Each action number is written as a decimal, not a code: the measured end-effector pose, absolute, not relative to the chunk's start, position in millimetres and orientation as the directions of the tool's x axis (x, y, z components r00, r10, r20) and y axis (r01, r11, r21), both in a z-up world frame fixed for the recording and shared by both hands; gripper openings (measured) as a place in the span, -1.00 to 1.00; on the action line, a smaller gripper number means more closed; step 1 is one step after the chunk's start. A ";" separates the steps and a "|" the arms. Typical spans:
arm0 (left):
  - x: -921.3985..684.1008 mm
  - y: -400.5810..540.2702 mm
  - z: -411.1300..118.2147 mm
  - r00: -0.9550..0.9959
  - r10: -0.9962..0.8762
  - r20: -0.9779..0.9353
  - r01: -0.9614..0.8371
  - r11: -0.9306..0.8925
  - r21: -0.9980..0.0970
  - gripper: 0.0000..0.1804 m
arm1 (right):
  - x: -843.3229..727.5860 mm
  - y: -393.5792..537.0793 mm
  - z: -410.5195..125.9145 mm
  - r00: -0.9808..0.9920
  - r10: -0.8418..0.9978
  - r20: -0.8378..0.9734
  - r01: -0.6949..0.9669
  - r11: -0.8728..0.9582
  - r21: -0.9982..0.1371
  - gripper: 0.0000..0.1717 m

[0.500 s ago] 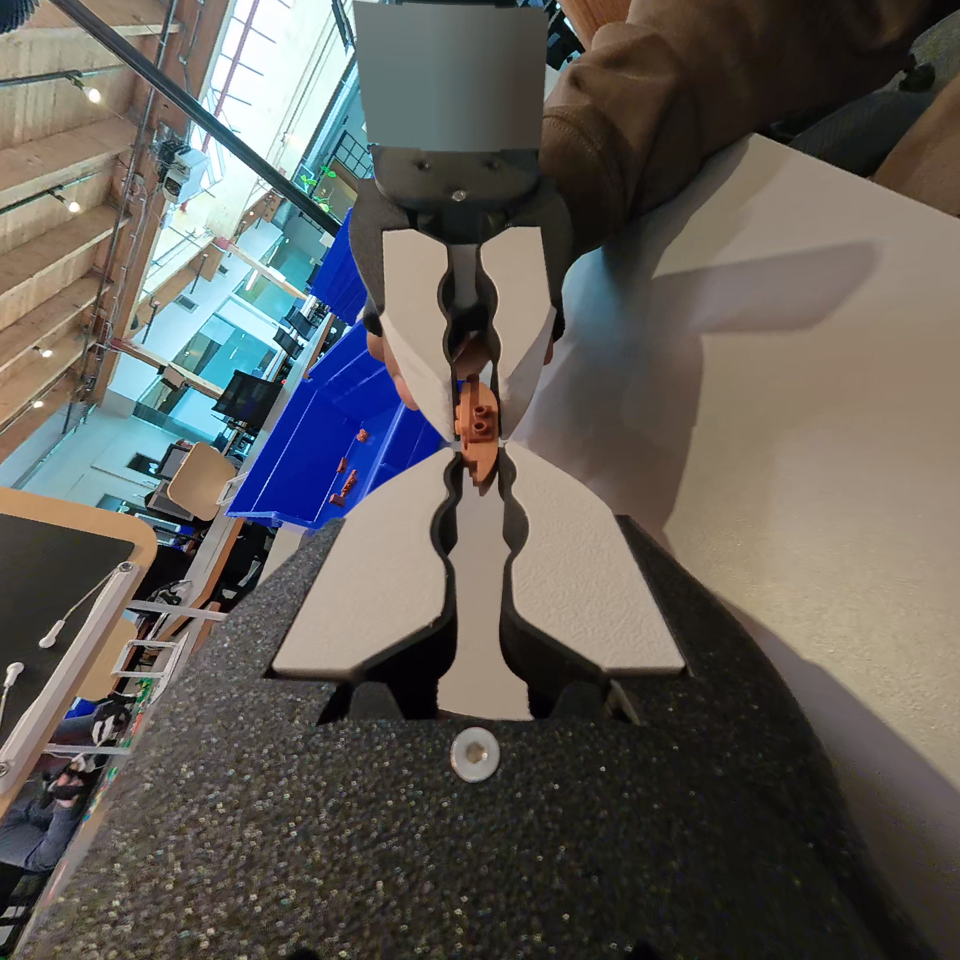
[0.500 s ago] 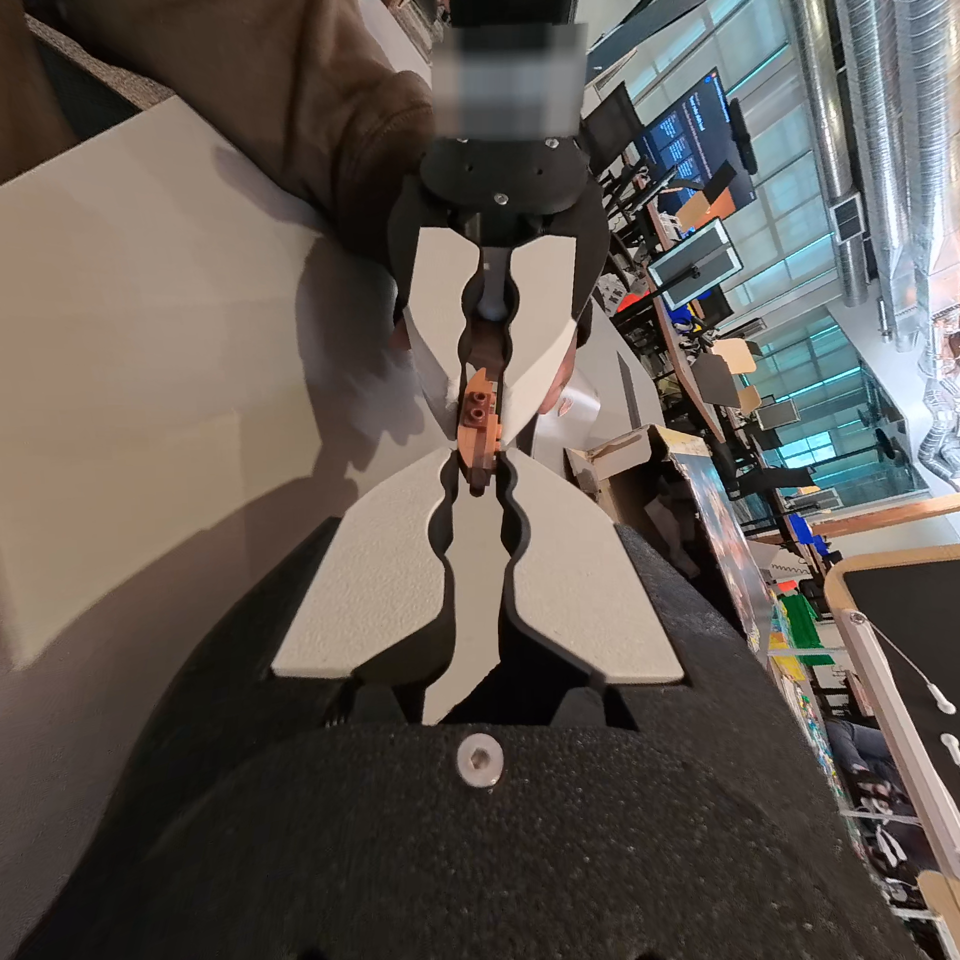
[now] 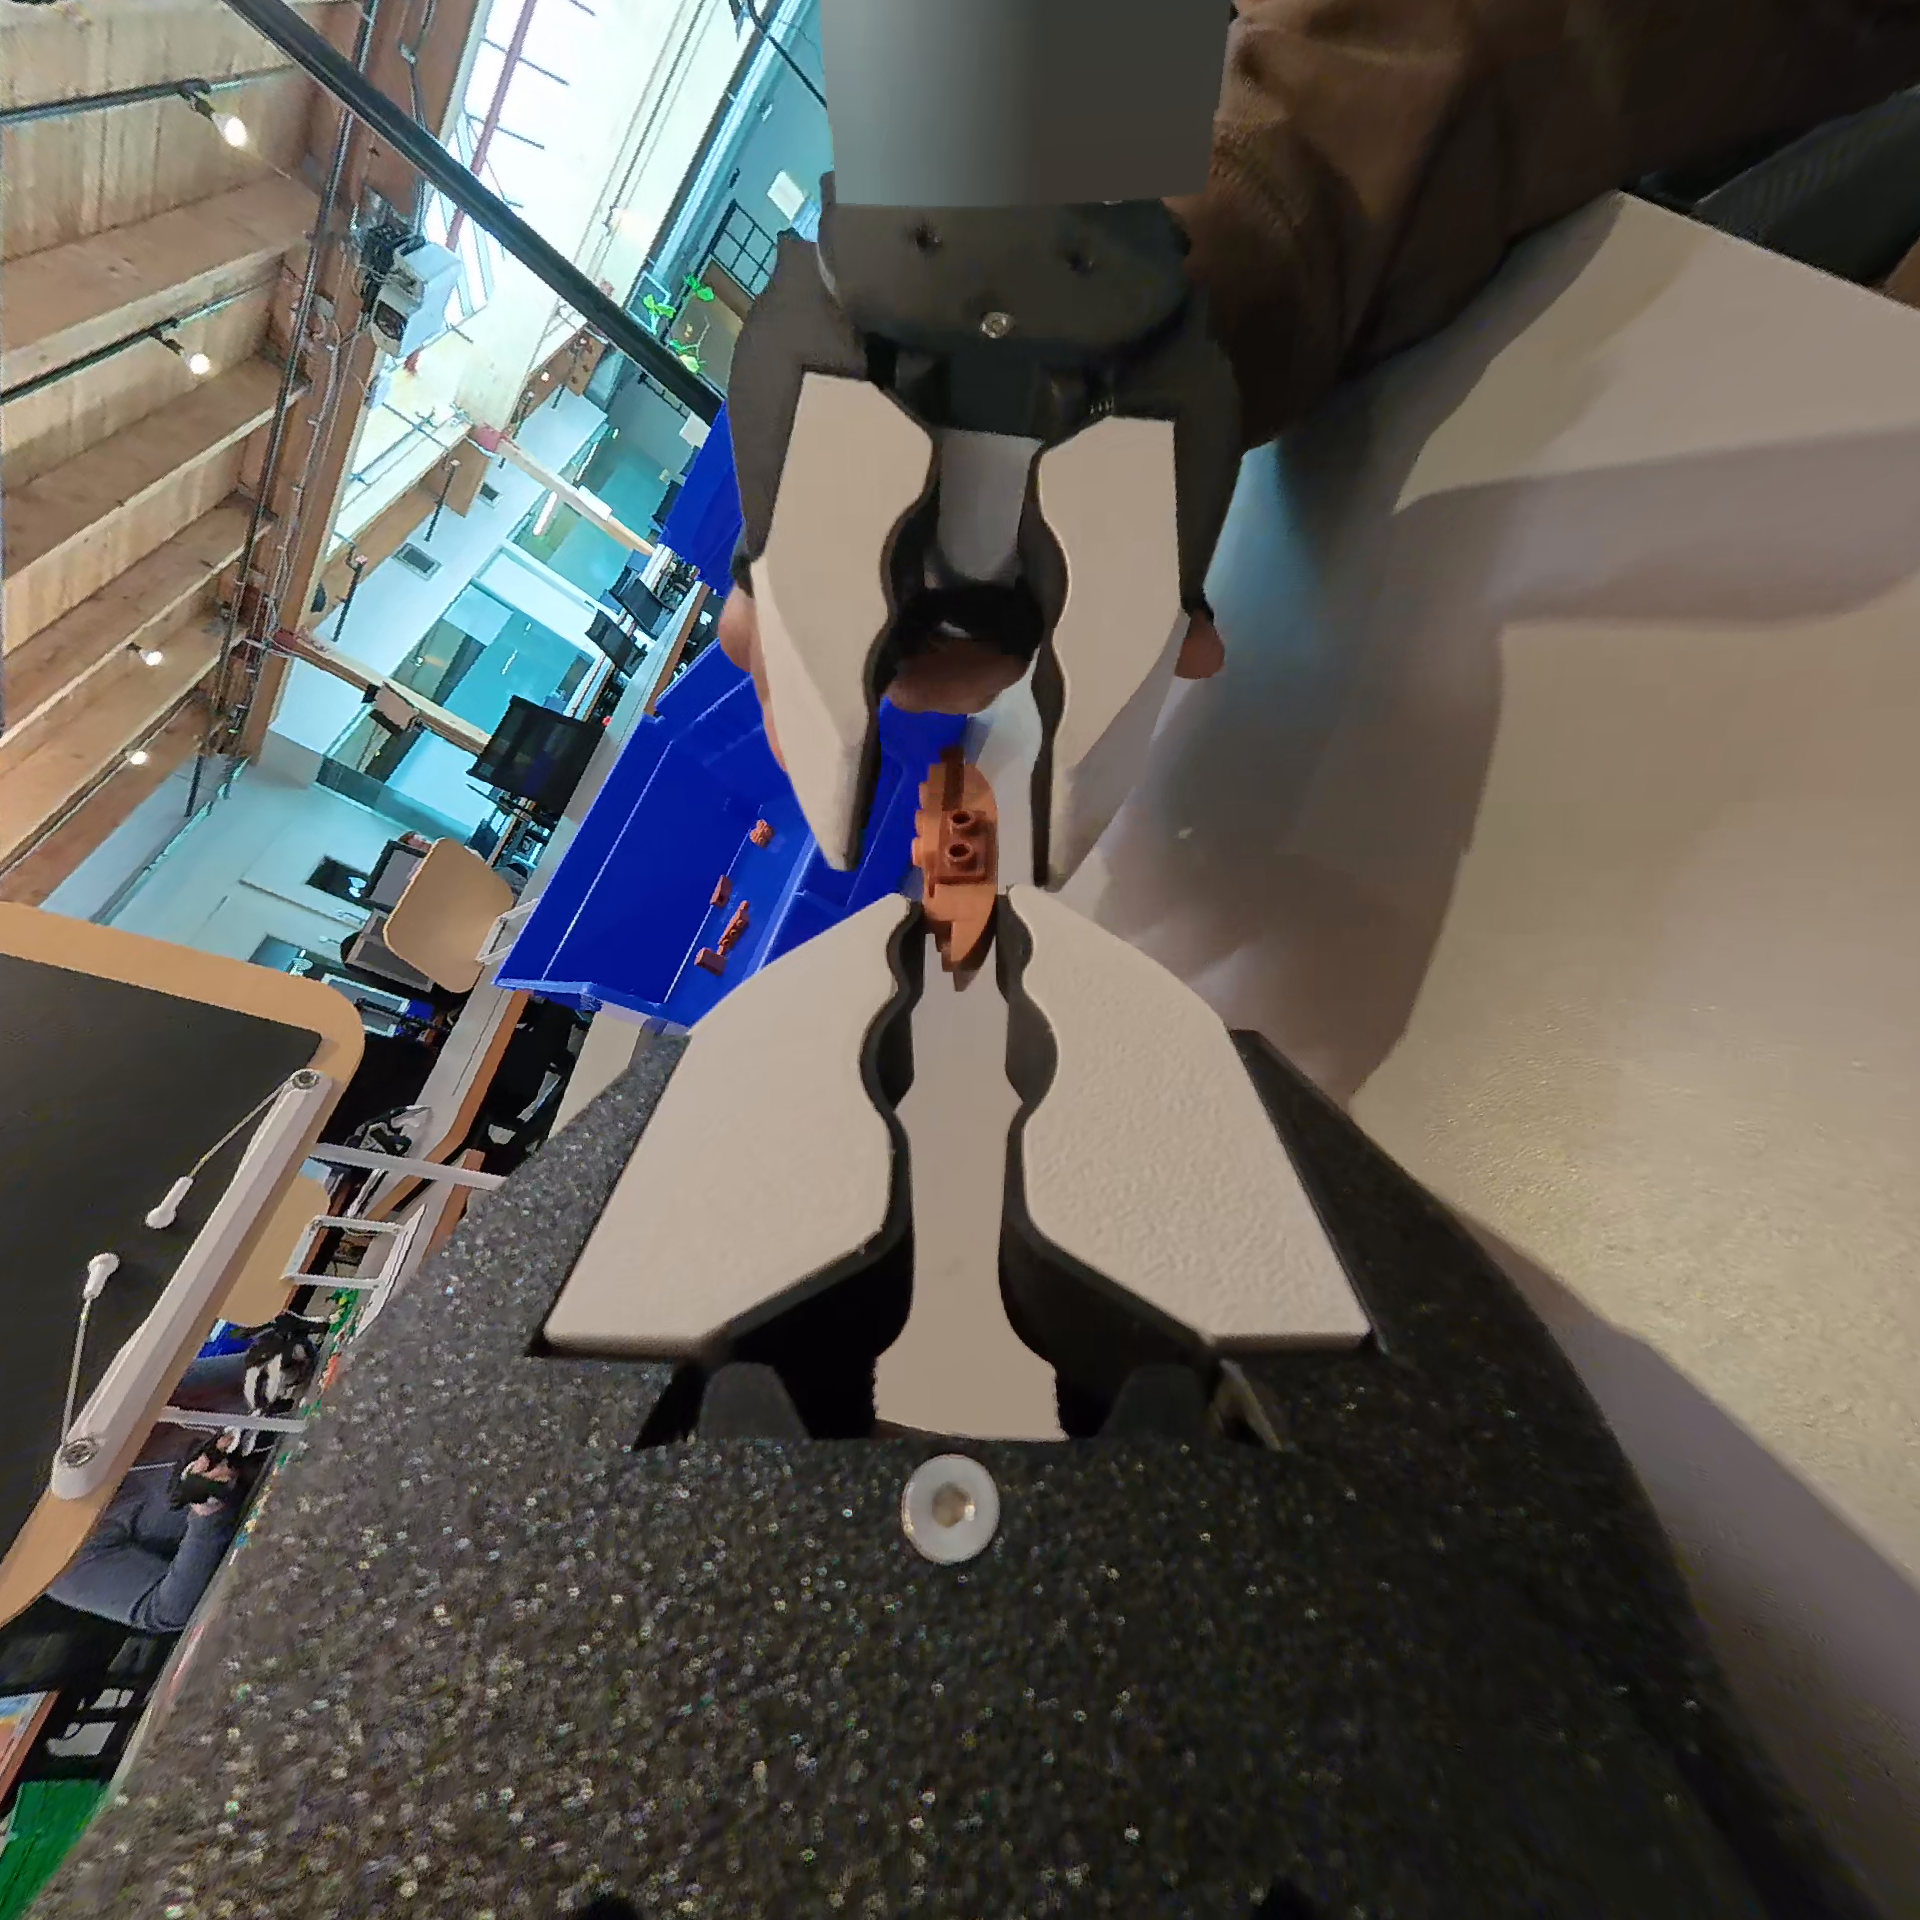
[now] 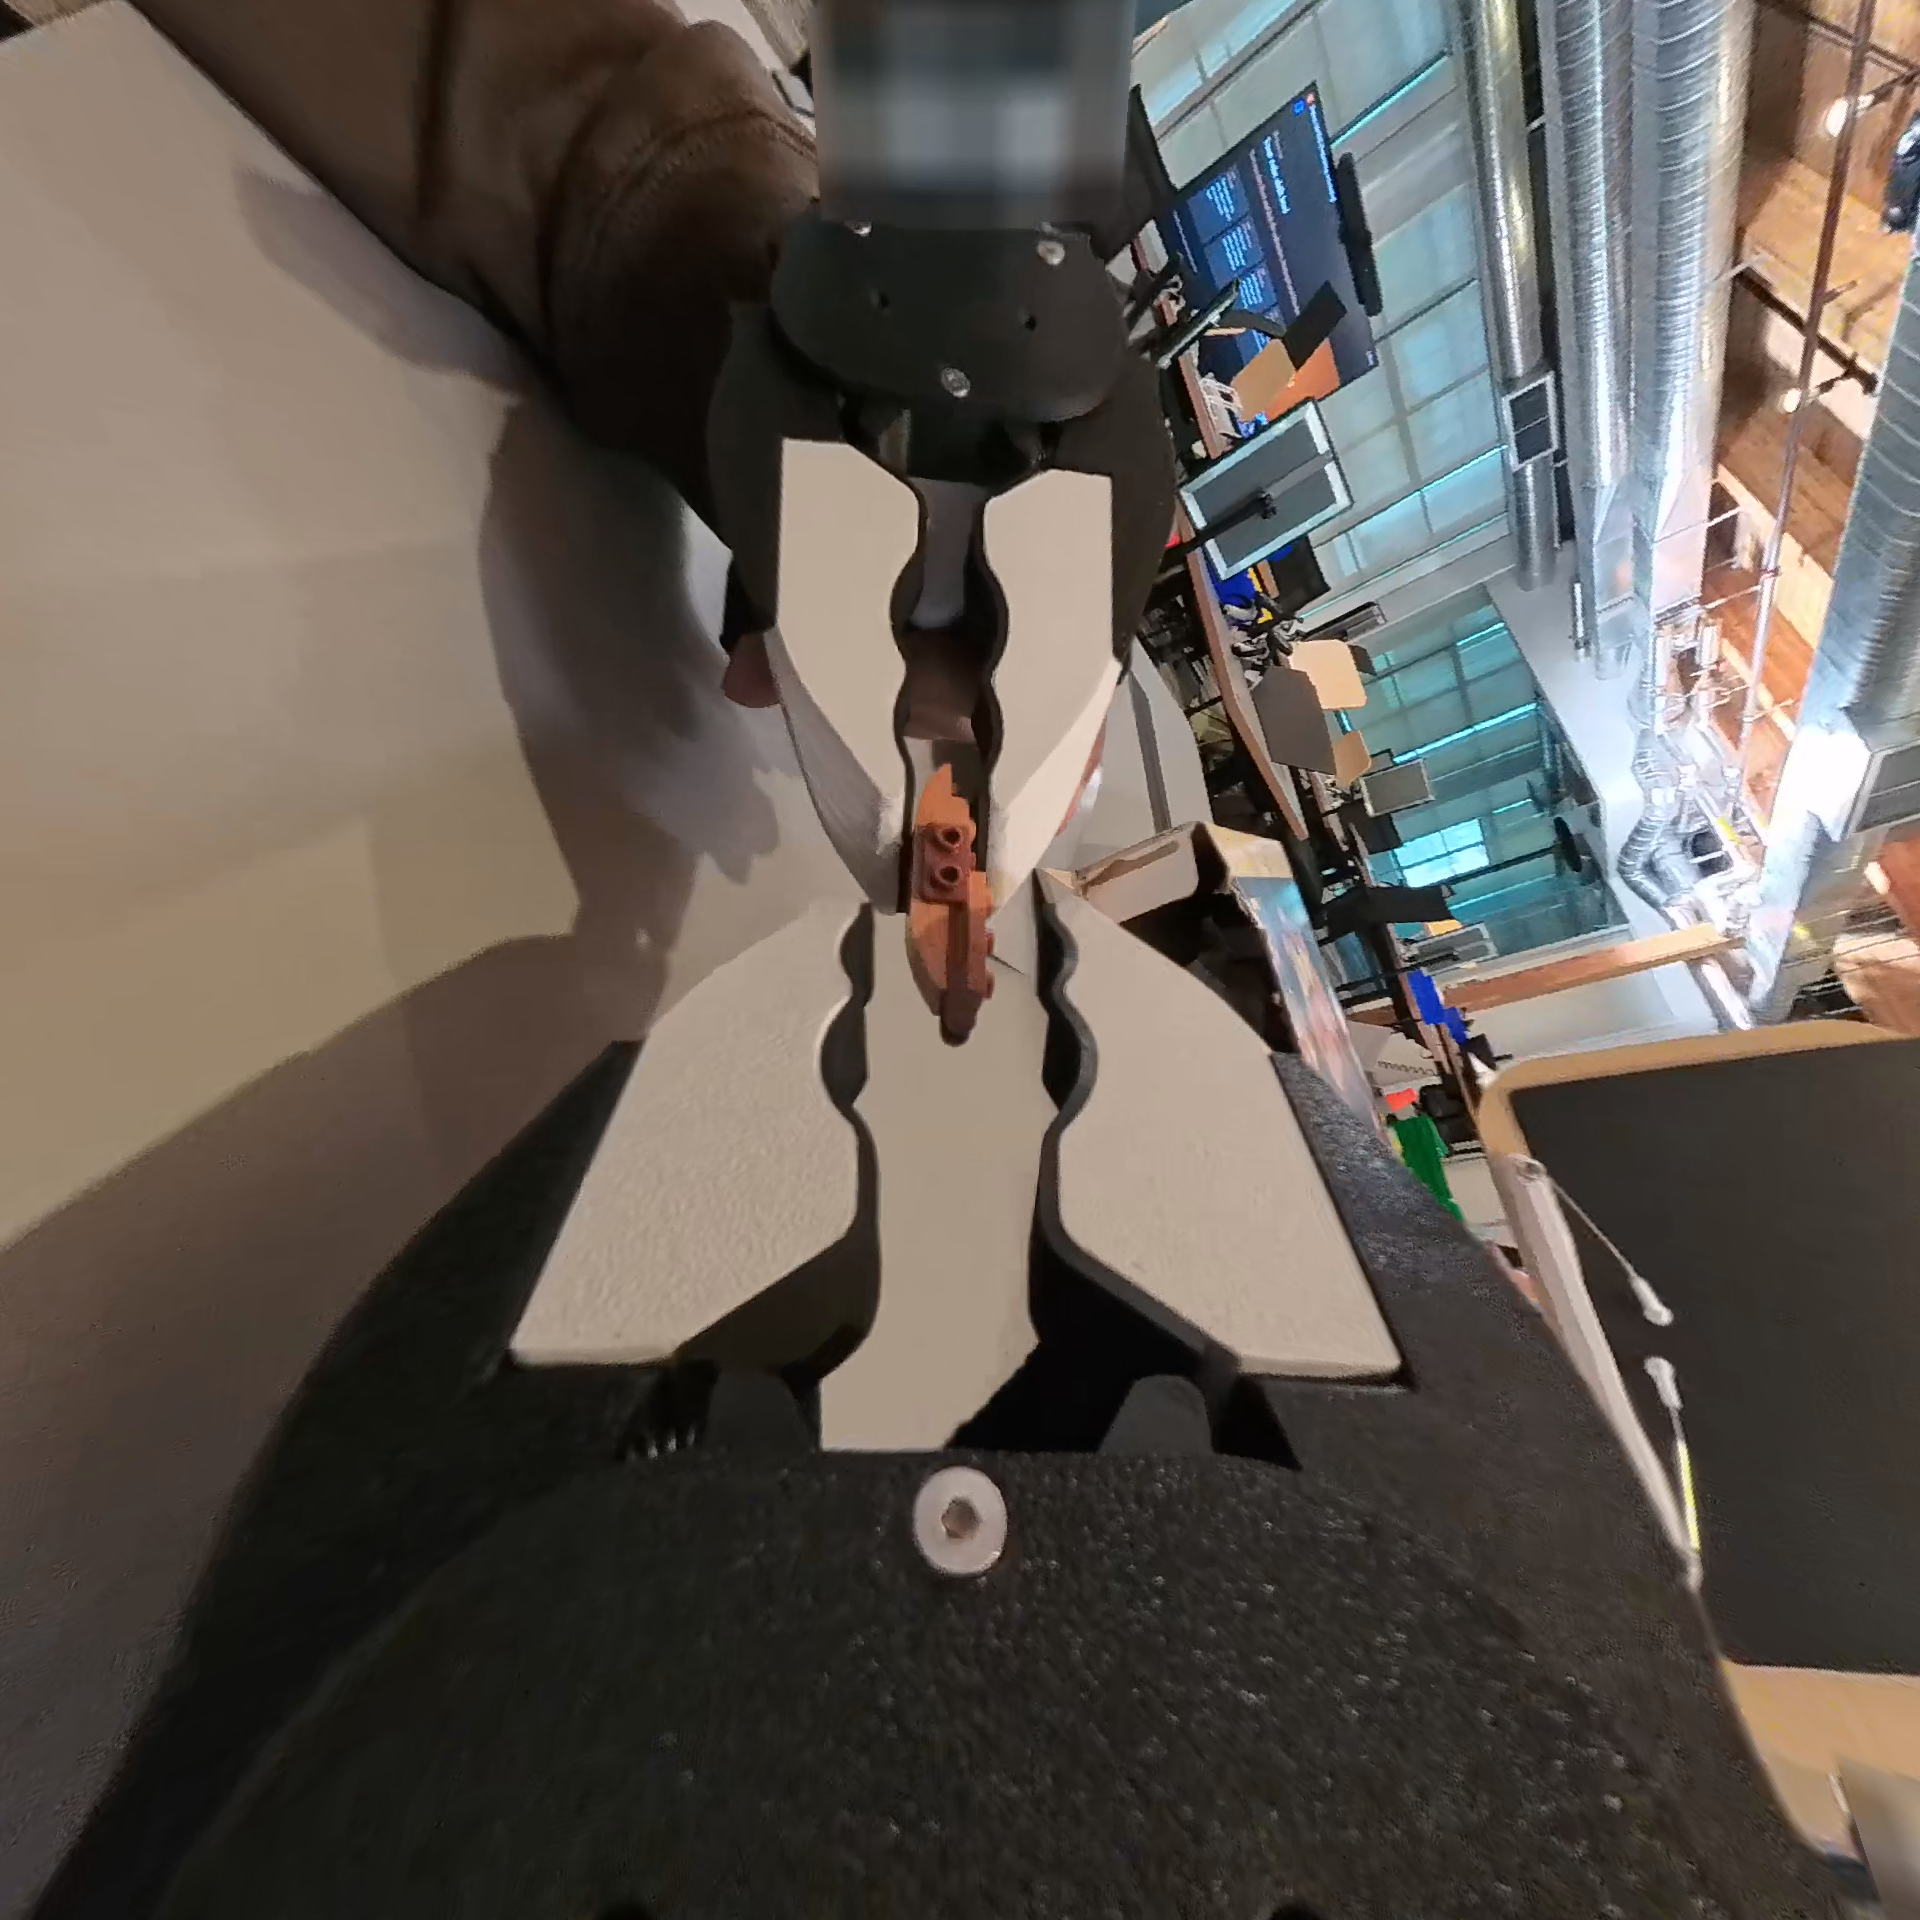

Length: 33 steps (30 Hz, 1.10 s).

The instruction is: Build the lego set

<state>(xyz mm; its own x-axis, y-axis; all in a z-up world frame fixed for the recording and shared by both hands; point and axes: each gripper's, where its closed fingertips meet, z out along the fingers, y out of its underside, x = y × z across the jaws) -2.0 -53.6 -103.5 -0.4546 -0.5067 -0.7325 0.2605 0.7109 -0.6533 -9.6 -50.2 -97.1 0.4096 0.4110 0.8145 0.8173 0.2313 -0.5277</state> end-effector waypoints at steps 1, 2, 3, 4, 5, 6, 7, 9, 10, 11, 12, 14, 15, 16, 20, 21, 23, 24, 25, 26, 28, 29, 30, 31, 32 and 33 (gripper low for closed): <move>-1.6 -53.3 -103.7 -0.453 -0.507 -0.733 0.258 0.713 -0.652 -0.86 | -9.0 -49.1 -97.7 0.403 0.401 0.823 0.827 0.226 -0.515 -0.74; -1.0 -52.7 -103.7 -0.450 -0.509 -0.734 0.254 0.715 -0.651 -0.86 | -9.2 -49.0 -99.3 0.392 0.403 0.827 0.834 0.224 -0.504 -0.81; -0.8 -52.1 -104.3 -0.452 -0.508 -0.733 0.249 0.717 -0.651 -0.86 | -8.9 -48.4 -99.7 0.390 0.402 0.829 0.837 0.221 -0.501 -0.82; -0.7 -51.8 -104.5 -0.451 -0.508 -0.733 0.248 0.718 -0.650 -0.86 | -8.7 -48.2 -100.1 0.389 0.406 0.827 0.837 0.218 -0.501 -0.82; -0.6 -51.9 -105.0 -0.453 -0.507 -0.733 0.246 0.719 -0.650 -0.86 | -8.7 -48.4 -100.7 0.390 0.414 0.822 0.836 0.214 -0.505 -0.82; -0.5 -52.1 -105.4 -0.454 -0.506 -0.733 0.245 0.720 -0.649 -0.86 | -8.7 -48.6 -101.1 0.395 0.426 0.814 0.832 0.209 -0.514 -0.82; -0.4 -52.2 -105.3 -0.455 -0.508 -0.731 0.245 0.718 -0.651 -0.86 | -8.4 -48.6 -101.2 0.402 0.435 0.806 0.828 0.203 -0.523 -0.83; -0.2 -52.3 -106.1 -0.461 -0.510 -0.726 0.240 0.716 -0.655 -0.86 | -8.4 -48.7 -102.4 0.406 0.453 0.794 0.823 0.195 -0.533 -0.83; -0.2 -52.4 -106.8 -0.464 -0.510 -0.724 0.238 0.716 -0.656 -0.86 | -8.3 -48.5 -103.5 0.407 0.460 0.789 0.823 0.191 -0.536 -0.83; -0.2 -52.2 -108.1 -0.470 -0.508 -0.722 0.233 0.718 -0.656 -0.86 | -8.4 -48.5 -105.1 0.408 0.470 0.783 0.822 0.185 -0.539 -0.83; -0.2 -52.1 -109.8 -0.475 -0.503 -0.722 0.228 0.722 -0.654 -0.86 | -8.3 -48.4 -106.7 0.406 0.479 0.778 0.822 0.179 -0.540 -0.83; 0.2 -51.8 -112.2 -0.480 -0.498 -0.722 0.221 0.728 -0.649 -0.86 | -8.0 -48.3 -108.9 0.401 0.490 0.774 0.827 0.170 -0.536 -0.83; 0.3 -51.8 -112.9 -0.484 -0.498 -0.720 0.218 0.728 -0.650 -0.86 | -7.9 -48.3 -109.4 0.399 0.493 0.773 0.828 0.167 -0.535 -0.83; 0.3 -51.8 -113.0 -0.485 -0.499 -0.718 0.216 0.727 -0.652 -0.86 | -7.6 -48.1 -109.4 0.401 0.494 0.771 0.828 0.165 -0.536 -0.83; 0.3 -52.9 -113.8 -0.492 -0.500 -0.713 0.215 0.723 -0.656 -0.86 | -8.0 -49.5 -110.9 0.402 0.520 0.754 0.822 0.159 -0.547 -0.83; 0.0 -53.2 -114.6 -0.496 -0.497 -0.712 0.215 0.724 -0.655 -0.86 | -8.2 -49.9 -111.8 0.400 0.528 0.749 0.820 0.158 -0.550 -0.83; 0.4 -53.3 -115.5 -0.497 -0.495 -0.713 0.213 0.727 -0.653 -0.86 | -7.9 -50.0 -112.6 0.394 0.527 0.753 0.825 0.160 -0.543 -0.83; 0.2 -53.2 -116.1 -0.500 -0.493 -0.712 0.212 0.727 -0.652 -0.86 | -8.1 -50.0 -113.1 0.390 0.528 0.754 0.826 0.161 -0.540 -0.83; 0.3 -53.0 -116.5 -0.500 -0.492 -0.712 0.211 0.729 -0.651 -0.86 | -7.8 -49.5 -113.2 0.390 0.525 0.756 0.827 0.162 -0.539 -0.83; 1.2 -51.9 -116.1 -0.496 -0.496 -0.713 0.207 0.730 -0.651 -0.86 | -7.0 -48.6 -112.9 0.393 0.516 0.761 0.828 0.162 -0.537 -0.83; 2.9 -49.6 -116.8 -0.495 -0.498 -0.712 0.193 0.736 -0.649 -0.86 | -4.8 -46.6 -113.6 0.381 0.493 0.783 0.844 0.161 -0.512 -0.83; 4.1 -48.1 -117.5 -0.489 -0.493 -0.719 0.183 0.748 -0.637 -0.86 | -3.1 -45.4 -115.3 0.355 0.475 0.805 0.867 0.156 -0.474 -0.82; 4.9 -46.9 -119.5 -0.488 -0.483 -0.727 0.173 0.763 -0.623 -0.86 | -1.4 -44.5 -117.9 0.320 0.462 0.827 0.893 0.147 -0.426 -0.82; 5.6 -45.8 -121.6 -0.487 -0.474 -0.733 0.163 0.776 -0.610 -0.86 | 0.5 -43.6 -120.5 0.284 0.450 0.847 0.916 0.134 -0.378 -0.82; 6.4 -44.5 -123.9 -0.486 -0.466 -0.739 0.152 0.788 -0.597 -0.86 | 1.8 -42.7 -123.0 0.254 0.441 0.861 0.933 0.123 -0.339 -0.82; 6.8 -43.6 -126.2 -0.488 -0.458 -0.743 0.143 0.798 -0.586 -0.86 | 2.8 -42.0 -125.5 0.236 0.440 0.867 0.943 0.111 -0.313 -0.82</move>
